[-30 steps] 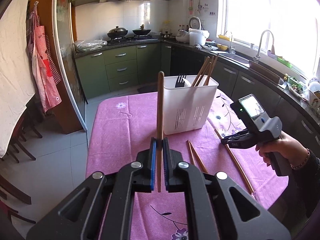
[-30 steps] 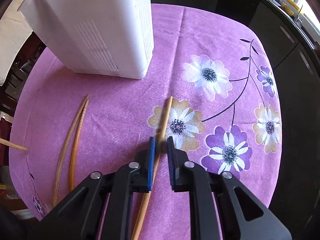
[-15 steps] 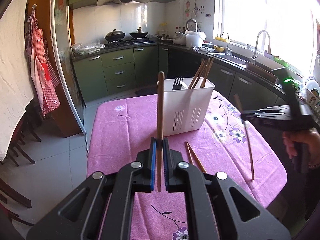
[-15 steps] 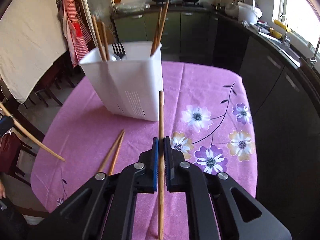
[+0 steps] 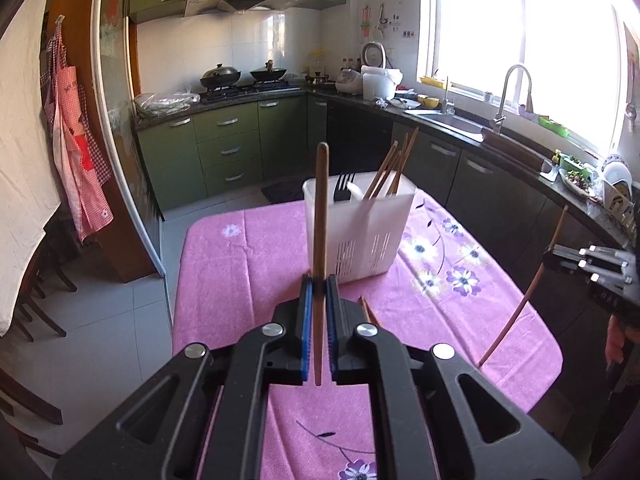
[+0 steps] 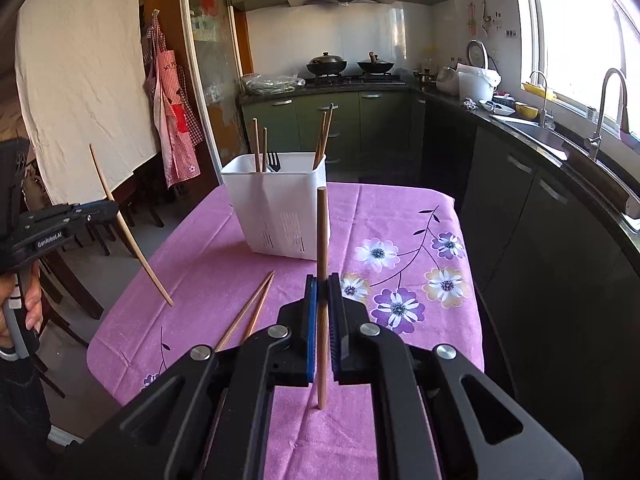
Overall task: Organize utensils
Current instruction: 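Carry both chopsticks over the white caddy and open the left tool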
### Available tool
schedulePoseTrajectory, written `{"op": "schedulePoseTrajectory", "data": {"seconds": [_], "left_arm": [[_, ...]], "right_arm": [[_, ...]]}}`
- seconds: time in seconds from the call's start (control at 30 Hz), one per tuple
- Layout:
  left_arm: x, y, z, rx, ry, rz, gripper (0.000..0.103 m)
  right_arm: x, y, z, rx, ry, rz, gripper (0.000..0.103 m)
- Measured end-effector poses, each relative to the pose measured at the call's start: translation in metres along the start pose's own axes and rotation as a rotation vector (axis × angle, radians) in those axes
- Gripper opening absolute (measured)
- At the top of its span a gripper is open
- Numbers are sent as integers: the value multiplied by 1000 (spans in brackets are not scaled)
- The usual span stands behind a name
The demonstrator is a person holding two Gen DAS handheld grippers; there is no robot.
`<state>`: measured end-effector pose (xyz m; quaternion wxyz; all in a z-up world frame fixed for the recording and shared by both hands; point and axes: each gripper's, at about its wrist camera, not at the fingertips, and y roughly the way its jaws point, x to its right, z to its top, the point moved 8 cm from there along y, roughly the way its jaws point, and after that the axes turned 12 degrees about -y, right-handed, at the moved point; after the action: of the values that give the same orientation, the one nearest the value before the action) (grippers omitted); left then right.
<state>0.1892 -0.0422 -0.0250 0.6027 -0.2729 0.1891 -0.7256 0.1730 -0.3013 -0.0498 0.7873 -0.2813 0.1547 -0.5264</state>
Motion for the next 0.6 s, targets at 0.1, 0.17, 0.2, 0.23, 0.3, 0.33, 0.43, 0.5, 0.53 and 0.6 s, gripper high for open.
{"op": "schedulePoseTrajectory", "data": {"seconds": [0.1,0.17,0.2,0.23,0.3,0.33,0.43,0.5,0.53,0.6], "left_arm": [[12,-7,31,24,6,-46,7],[20,-12,59,57,0,-76,7],[24,-13,71,79,1,-79,7],[27,-15,84,102,2,-82,7],[35,-17,112,162,-10,-88,7],[38,-16,123,184,-10,-82,7],[46,-3,151,228,-12,-62,7],[49,18,161,220,-14,-43,7],[50,27,163,212,-14,-37,7],[49,50,165,194,-17,-16,7]], "right_arm": [[1,0,-4,7,1,5,6],[2,1,-6,13,3,11,6],[4,2,-7,14,4,12,6],[5,1,-7,16,8,13,6],[8,0,-9,20,15,16,6],[10,-1,-10,23,21,14,6],[16,-1,-14,27,36,7,6],[19,-2,-15,28,43,6,6],[20,-3,-15,29,47,7,6],[21,-3,-17,31,52,9,6]]}}
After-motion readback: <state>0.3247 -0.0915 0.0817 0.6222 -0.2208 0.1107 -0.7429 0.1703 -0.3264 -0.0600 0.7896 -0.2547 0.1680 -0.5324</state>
